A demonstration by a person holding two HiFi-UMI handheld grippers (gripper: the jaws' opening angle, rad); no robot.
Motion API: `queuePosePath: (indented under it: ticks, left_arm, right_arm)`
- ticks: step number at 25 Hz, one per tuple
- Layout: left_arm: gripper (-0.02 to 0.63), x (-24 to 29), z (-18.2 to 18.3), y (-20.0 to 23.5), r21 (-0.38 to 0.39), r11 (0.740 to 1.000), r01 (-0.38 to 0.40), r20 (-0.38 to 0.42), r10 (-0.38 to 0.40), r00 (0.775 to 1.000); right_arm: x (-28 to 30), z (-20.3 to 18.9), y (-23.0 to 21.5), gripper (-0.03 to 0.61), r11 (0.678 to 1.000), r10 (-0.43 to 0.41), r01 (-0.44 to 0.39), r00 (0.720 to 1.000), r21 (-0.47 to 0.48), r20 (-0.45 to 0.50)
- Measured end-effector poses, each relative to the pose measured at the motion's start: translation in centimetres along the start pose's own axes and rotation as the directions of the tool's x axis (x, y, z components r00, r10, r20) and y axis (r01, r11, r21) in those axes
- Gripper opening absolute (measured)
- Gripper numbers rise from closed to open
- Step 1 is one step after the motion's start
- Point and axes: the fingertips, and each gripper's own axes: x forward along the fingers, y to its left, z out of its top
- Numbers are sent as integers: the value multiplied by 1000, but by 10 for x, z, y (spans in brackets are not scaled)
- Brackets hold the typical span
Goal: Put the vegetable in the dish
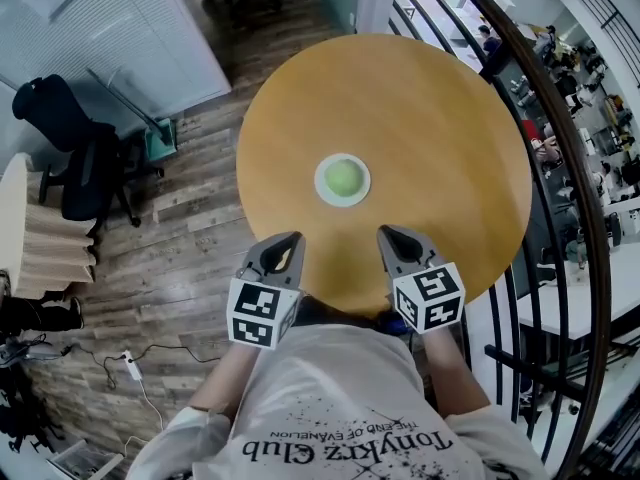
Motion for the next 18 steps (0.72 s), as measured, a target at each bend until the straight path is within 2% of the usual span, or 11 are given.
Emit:
queuePosePath:
  ticks: [18]
  left_arm:
    - [23,-1,-2,3,-6,1000,-4,2,4,1000]
  right_arm:
    - [2,-5,1,25,1000,4,-4,1000,12,-14]
